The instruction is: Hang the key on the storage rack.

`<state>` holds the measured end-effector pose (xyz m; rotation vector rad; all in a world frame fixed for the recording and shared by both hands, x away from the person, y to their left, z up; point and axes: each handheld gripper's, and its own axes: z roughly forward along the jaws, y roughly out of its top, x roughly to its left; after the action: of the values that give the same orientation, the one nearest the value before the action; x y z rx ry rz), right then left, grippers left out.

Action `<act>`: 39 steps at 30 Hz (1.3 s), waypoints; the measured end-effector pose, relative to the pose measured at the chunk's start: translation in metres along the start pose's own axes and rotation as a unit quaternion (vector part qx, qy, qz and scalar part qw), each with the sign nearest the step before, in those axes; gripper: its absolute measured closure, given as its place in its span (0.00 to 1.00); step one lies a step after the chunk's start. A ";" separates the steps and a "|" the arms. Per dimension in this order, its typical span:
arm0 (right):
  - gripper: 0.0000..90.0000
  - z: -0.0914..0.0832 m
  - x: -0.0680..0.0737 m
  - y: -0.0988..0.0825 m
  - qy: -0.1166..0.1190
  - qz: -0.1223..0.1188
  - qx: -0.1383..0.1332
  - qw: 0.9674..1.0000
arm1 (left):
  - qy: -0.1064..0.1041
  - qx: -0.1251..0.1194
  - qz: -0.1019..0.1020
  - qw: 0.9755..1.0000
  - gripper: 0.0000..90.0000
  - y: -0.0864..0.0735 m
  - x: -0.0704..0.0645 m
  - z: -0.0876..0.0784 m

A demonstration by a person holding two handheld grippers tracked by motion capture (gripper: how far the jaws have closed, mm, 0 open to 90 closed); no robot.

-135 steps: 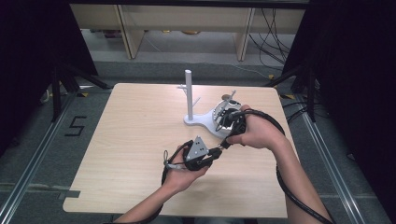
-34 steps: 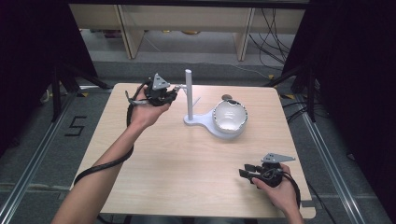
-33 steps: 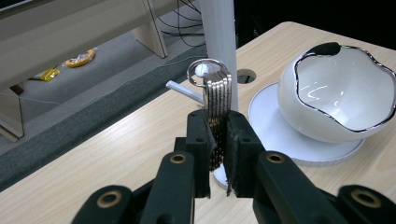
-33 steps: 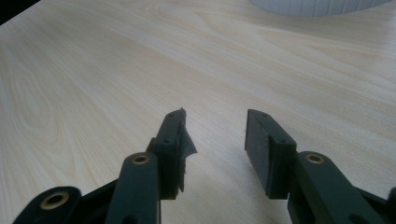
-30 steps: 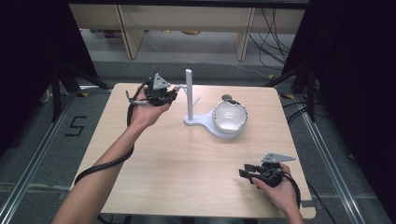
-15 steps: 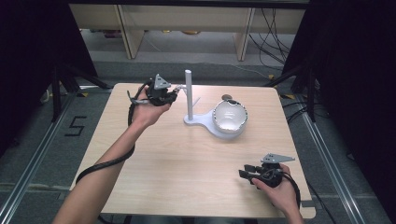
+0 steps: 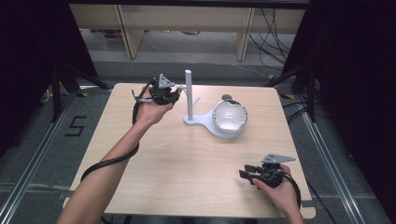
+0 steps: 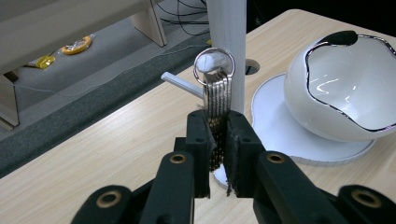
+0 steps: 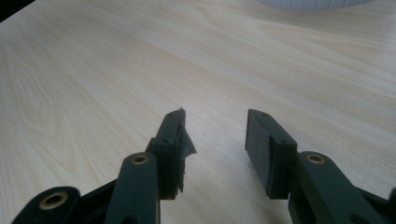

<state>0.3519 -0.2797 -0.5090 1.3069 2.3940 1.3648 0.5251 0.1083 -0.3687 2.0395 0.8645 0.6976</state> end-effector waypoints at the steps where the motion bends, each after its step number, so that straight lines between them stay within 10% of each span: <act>1: 0.65 0.000 0.000 0.000 -0.002 -0.003 -0.002 1.000 | 0.000 0.000 -0.002 1.000 0.90 0.000 -0.001 0.001; 9: 0.65 0.000 -0.001 0.000 -0.002 -0.006 -0.004 1.000 | -0.006 -0.006 -0.004 1.000 0.88 -0.002 -0.004 0.005; 22: 0.64 -0.004 0.001 0.000 -0.013 -0.005 -0.009 1.000 | 0.000 -0.040 -0.012 0.999 0.57 -0.016 -0.002 -0.025; 39: 0.59 -0.005 -0.003 0.001 -0.025 -0.025 -0.021 0.999 | 0.014 -0.087 -0.035 0.995 0.46 -0.074 0.007 -0.073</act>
<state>0.3525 -0.2850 -0.5062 1.2467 2.3358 1.3458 0.4530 0.1803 -0.3907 1.8400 0.8571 0.7386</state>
